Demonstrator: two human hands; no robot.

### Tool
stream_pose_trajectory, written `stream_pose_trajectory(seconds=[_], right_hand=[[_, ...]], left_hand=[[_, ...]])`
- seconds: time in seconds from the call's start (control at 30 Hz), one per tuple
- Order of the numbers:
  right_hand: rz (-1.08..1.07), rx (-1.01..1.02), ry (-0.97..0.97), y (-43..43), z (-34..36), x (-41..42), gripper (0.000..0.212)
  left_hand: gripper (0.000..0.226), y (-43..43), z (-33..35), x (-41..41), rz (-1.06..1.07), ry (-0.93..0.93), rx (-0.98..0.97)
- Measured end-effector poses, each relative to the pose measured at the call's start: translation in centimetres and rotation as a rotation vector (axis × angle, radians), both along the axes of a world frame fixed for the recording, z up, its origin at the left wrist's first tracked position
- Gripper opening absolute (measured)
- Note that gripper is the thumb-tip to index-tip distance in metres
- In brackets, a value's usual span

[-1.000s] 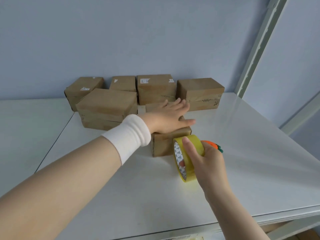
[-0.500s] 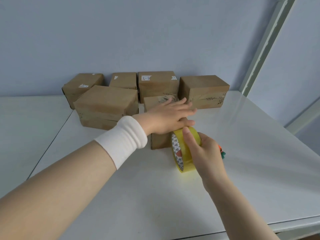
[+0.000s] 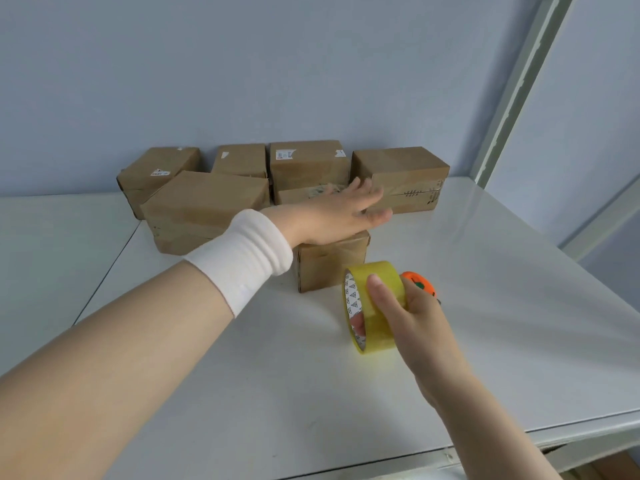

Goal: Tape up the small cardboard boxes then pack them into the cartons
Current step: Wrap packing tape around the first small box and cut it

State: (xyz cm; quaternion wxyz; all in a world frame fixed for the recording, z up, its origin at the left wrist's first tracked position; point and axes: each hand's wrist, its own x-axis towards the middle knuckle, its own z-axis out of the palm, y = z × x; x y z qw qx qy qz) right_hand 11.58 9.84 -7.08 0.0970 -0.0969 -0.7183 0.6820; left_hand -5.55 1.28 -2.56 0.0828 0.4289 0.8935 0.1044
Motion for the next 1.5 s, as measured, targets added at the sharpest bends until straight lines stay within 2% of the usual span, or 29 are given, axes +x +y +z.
stream_pose_trajectory(seconds=[0.13,0.2,0.27,0.33,0.37,0.4,0.43,0.5,0.57,0.67,0.77,0.83,0.87,0.93,0.97,1.03,1.1,1.17,1.23,1.27,1.37,1.5], right_hand=[[0.012,-0.016,-0.011,0.2,-0.1,0.1,0.024],[0.013,-0.015,-0.014,0.3,0.0,0.0,0.025],[0.017,-0.025,-0.009,0.3,0.3,0.1,0.025],[0.03,-0.044,-0.01,0.3,0.5,0.2,0.024],[0.04,-0.058,-0.011,0.3,0.5,0.2,0.022],[0.051,-0.074,-0.011,0.3,0.4,0.3,0.02],[0.056,-0.084,-0.011,0.3,0.4,0.3,0.018],[0.061,-0.103,-0.01,0.4,0.4,0.4,0.016],[0.099,-0.148,-0.004,0.3,0.4,0.4,0.016],[0.188,-0.149,-0.026,0.2,0.0,0.5,0.019],[0.26,-0.092,-0.076,0.6,0.3,0.3,0.04],[0.174,0.021,-0.063,2.5,0.3,-0.3,0.053],[0.047,0.174,-0.044,4.0,0.0,-0.8,0.05],[-0.172,0.681,-0.12,7.2,-0.9,-2.1,0.043],[-0.174,0.873,-0.198,8.3,-1.5,-2.7,0.047],[-0.083,1.035,-0.315,9.4,-2.5,-3.9,0.046],[-0.039,0.968,-0.274,9.4,-2.7,-4.7,0.035],[-0.028,0.703,-0.127,9.3,-2.2,-5.0,0.019],[0.023,0.432,0.007,9.2,-1.2,-4.9,0.017],[0.064,0.36,0.069,9.0,-0.6,-4.8,0.02],[0.127,0.459,0.231,8.0,1.5,-5.0,0.028],[0.089,0.54,0.292,6.7,2.6,-5.8,0.023]], left_hand=[[0.063,0.2,-0.9,0.5,0.013,0.15,-0.146],[0.06,0.1,-0.7,1.0,0.014,0.187,-0.108],[0.055,-0.6,-0.1,2.3,0.09,0.29,0.151],[0.028,-1.9,0.1,4.8,0.172,0.36,0.565],[0.014,-2.7,-0.1,6.0,0.205,0.34,0.691],[0.015,-3.4,-0.5,7.2,0.258,0.296,0.718],[0.024,-4.0,-0.9,8.2,0.317,0.217,0.659],[0.045,-4.3,-1.7,9.1,0.44,0.055,0.45],[0.065,-3.9,-2.1,9.0,0.545,-0.057,0.337],[0.07,-3.2,-2.4,8.5,0.629,-0.25,0.387],[0.049,-3.2,-3.0,8.2,0.674,-0.607,0.657],[0.037,-3.2,-3.2,8.2,0.702,-0.731,0.751],[0.032,-3.2,-3.3,8.2,0.718,-0.76,0.773],[0.025,-3.1,-3.3,8.3,0.757,-0.81,0.81],[0.024,-3.1,-3.2,8.3,0.774,-0.828,0.819],[0.025,-3.2,-3.1,8.3,0.801,-0.861,0.828],[0.023,-3.2,-3.0,8.4,0.812,-0.888,0.844],[0.019,-3.2,-2.9,8.5,0.814,-0.897,0.869],[0.015,-3.2,-2.7,8.4,0.801,-0.909,0.894],[0.013,-3.2,-2.7,8.3,0.789,-0.915,0.898],[0.012,-3.2,-2.8,8.0,0.761,-0.932,0.889],[0.017,-3.4,-3.4,7.7,0.722,-0.922,0.894]])
